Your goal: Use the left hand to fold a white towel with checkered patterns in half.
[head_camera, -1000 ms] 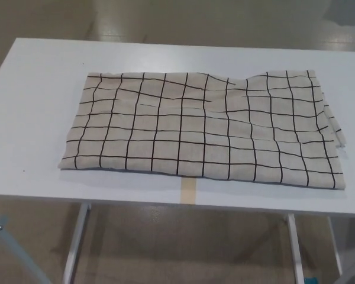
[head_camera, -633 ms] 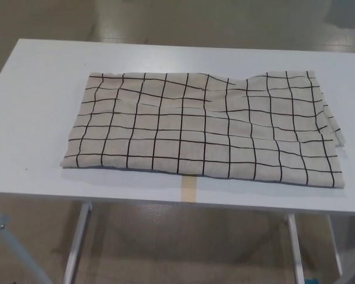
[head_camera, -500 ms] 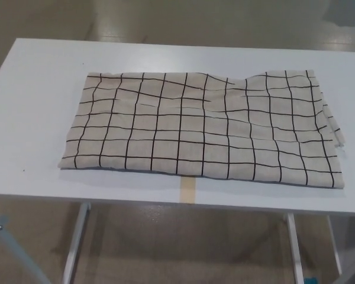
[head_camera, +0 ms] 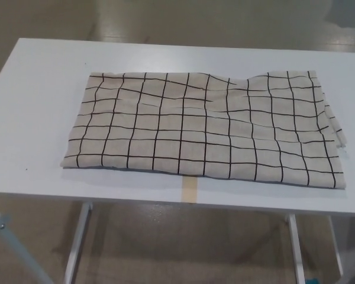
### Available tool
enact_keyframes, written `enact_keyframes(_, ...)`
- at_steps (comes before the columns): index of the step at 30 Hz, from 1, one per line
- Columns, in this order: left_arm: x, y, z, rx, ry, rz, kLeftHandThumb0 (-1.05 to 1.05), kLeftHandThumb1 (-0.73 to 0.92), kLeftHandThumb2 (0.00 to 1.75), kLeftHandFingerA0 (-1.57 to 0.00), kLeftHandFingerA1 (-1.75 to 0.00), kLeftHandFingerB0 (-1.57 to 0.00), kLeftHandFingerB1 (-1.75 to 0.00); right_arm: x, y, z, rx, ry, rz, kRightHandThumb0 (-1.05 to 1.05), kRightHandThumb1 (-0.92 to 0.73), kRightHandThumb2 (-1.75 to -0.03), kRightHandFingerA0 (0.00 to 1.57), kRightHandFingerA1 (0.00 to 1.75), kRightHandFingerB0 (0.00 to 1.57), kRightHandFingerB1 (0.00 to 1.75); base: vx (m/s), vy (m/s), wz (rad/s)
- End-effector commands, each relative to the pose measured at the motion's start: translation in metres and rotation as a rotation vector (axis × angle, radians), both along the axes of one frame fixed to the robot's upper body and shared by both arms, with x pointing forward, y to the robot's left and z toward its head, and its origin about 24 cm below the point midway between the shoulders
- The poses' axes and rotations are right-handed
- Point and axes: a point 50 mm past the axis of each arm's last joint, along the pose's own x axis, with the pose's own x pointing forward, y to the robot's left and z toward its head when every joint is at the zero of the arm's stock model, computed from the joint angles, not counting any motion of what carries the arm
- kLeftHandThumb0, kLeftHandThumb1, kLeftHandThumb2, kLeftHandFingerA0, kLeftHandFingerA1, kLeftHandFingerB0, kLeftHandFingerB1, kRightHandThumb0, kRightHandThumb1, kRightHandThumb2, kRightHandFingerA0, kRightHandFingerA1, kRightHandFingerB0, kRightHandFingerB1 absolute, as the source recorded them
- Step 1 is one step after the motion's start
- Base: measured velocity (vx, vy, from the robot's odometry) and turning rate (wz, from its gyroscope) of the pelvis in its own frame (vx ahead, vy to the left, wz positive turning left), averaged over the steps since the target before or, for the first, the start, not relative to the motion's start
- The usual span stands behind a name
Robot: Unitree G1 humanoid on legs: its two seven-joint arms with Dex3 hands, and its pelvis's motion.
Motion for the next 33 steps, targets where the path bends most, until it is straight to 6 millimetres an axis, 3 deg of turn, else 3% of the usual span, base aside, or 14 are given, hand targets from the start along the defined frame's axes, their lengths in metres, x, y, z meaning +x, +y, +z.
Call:
enact_keyframes(1, -0.003, -0.046, 0.08, 0.496, -0.448, -0.258, -0.39, 0.4, 0.72, 0.0, -0.3, 0.0, -0.17, 0.0, -0.002, 0.002, -0.003, -0.016, -0.02, -0.47, -0.77, -0.64, 0.2, 0.36, 0.27, 0.32, 0.0, 0.0, 0.0)
enact_keyframes(2, 0.001, -0.052, 0.094, 0.545, -0.528, -0.277, -0.39, 0.4, 0.72, 0.0, -0.3, 0.0, -0.17, -0.001, -0.002, 0.001, 0.008, -0.013, -0.02, -0.47, -0.77, -0.64, 0.2, 0.36, 0.27, 0.32, 0.0, 0.0, 0.0)
enact_keyframes(8, 0.02, -0.063, 0.114, 0.564, -0.634, -0.324, -0.38, 0.42, 0.7, -0.01, -0.29, -0.01, -0.18, -0.003, -0.003, 0.0, 0.012, -0.008, -0.021, -0.45, -0.76, -0.64, 0.21, 0.36, 0.28, 0.32, 0.0, 0.0, 0.0)
enact_keyframes(9, 0.032, -0.067, 0.121, 0.573, -0.659, -0.344, -0.31, 0.44, 0.56, -0.04, -0.34, -0.04, -0.22, -0.005, -0.002, -0.001, 0.009, -0.008, -0.02, -0.44, -0.76, -0.64, 0.22, 0.36, 0.29, 0.33, 0.0, 0.0, 0.0)
enact_keyframes(11, 0.043, -0.07, 0.127, 0.592, -0.665, -0.354, -0.28, 0.39, 0.55, -0.05, -0.33, -0.06, -0.23, -0.007, -0.001, -0.002, 0.01, -0.005, -0.018, -0.44, -0.76, -0.64, 0.22, 0.36, 0.29, 0.33, 0.0, 0.0, 0.0)
enact_keyframes(12, 0.057, -0.073, 0.132, 0.621, -0.66, -0.367, -0.29, 0.26, 0.65, -0.01, -0.32, -0.04, -0.25, -0.007, 0.0, -0.002, 0.0, -0.001, -0.017, -0.44, -0.76, -0.64, 0.24, 0.37, 0.3, 0.33, 0.0, 0.0, 0.0)
enact_keyframes(15, 0.068, -0.076, 0.136, 0.644, -0.653, -0.379, -0.3, 0.27, 0.65, -0.01, -0.29, -0.05, -0.23, -0.007, 0.0, -0.002, -0.008, 0.003, -0.017, -0.44, -0.76, -0.64, 0.24, 0.37, 0.3, 0.33, 0.0, 0.0, 0.0)
enact_keyframes(16, 0.082, -0.08, 0.139, 0.674, -0.636, -0.392, -0.35, 0.36, 0.51, -0.04, -0.28, -0.04, -0.26, -0.005, 0.0, -0.002, -0.005, 0.007, -0.022, -0.43, -0.76, -0.64, 0.25, 0.37, 0.31, 0.33, 0.0, 0.0, 0.0)
enact_keyframes(17, 0.087, -0.082, 0.14, 0.685, -0.626, -0.401, -0.38, 0.36, 0.51, -0.03, -0.27, -0.04, -0.25, -0.005, 0.0, -0.002, -0.002, 0.008, -0.024, -0.43, -0.76, -0.64, 0.25, 0.37, 0.31, 0.33, 0.0, 0.0, 0.0)
enact_keyframes(23, 0.126, -0.088, 0.131, 0.74, -0.472, -0.494, -0.55, 0.44, 0.54, 0.0, -0.23, 0.0, -0.23, -0.004, 0.0, -0.001, 0.021, 0.012, -0.02, -0.44, -0.75, -0.63, 0.25, 0.37, 0.31, 0.33, 0.0, 0.0, 0.0)
enact_keyframes(24, 0.132, -0.088, 0.128, 0.751, -0.436, -0.503, -0.55, 0.36, 0.75, 0.0, -0.17, 0.0, -0.18, -0.004, 0.0, -0.001, 0.016, 0.015, -0.018, -0.44, -0.75, -0.63, 0.25, 0.37, 0.31, 0.33, 0.0, 0.0, 0.0)
enact_keyframes(33, 0.167, -0.087, 0.101, 0.885, -0.22, -0.53, -0.62, 0.39, 0.77, 0.0, -0.09, 0.0, -0.11, -0.005, 0.001, -0.002, 0.005, 0.022, -0.019, -0.45, -0.75, -0.63, 0.28, 0.38, 0.32, 0.33, 0.0, 0.0, 0.0)
